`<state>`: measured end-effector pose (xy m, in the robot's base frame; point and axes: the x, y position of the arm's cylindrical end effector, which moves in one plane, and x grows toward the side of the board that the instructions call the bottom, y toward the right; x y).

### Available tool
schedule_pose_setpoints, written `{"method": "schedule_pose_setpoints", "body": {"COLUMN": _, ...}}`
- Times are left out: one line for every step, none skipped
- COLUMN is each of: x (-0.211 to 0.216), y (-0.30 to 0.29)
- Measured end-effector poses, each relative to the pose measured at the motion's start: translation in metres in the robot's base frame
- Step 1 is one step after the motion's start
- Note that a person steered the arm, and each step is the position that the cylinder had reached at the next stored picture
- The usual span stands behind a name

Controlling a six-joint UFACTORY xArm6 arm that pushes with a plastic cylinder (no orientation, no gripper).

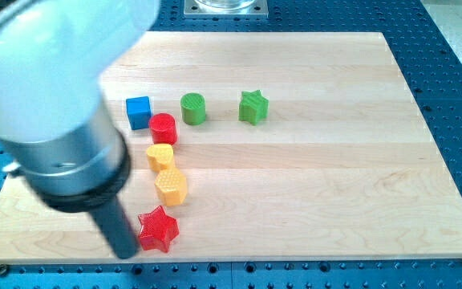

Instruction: Slide the red star below the hexagon

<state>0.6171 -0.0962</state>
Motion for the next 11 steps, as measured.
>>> {"method": "schedule_pose_setpoints", "body": {"x": 0.002, "y": 0.094}}
{"method": "schedule_pose_setpoints", "body": {"x": -0.019, "y": 0.167}}
{"method": "schedule_pose_setpoints", "body": {"x": -0.054, "y": 0.138}}
{"method": "schedule_pose_setpoints", "body": {"x": -0.045, "y": 0.091}}
{"method": "schedule_pose_setpoints", "body": {"x": -0.041, "y": 0.082}}
{"method": "schedule_pose_setpoints", "body": {"x": -0.024, "y": 0.072}}
{"method": "schedule_pose_setpoints", "body": {"x": -0.022, "y": 0.066}}
{"method": "schedule_pose_setpoints", "body": {"x": -0.022, "y": 0.066}}
{"method": "schedule_pose_setpoints", "body": {"x": -0.022, "y": 0.058}}
{"method": "schedule_pose_setpoints", "body": {"x": -0.022, "y": 0.051}}
{"method": "schedule_pose_setpoints", "body": {"x": -0.025, "y": 0.071}}
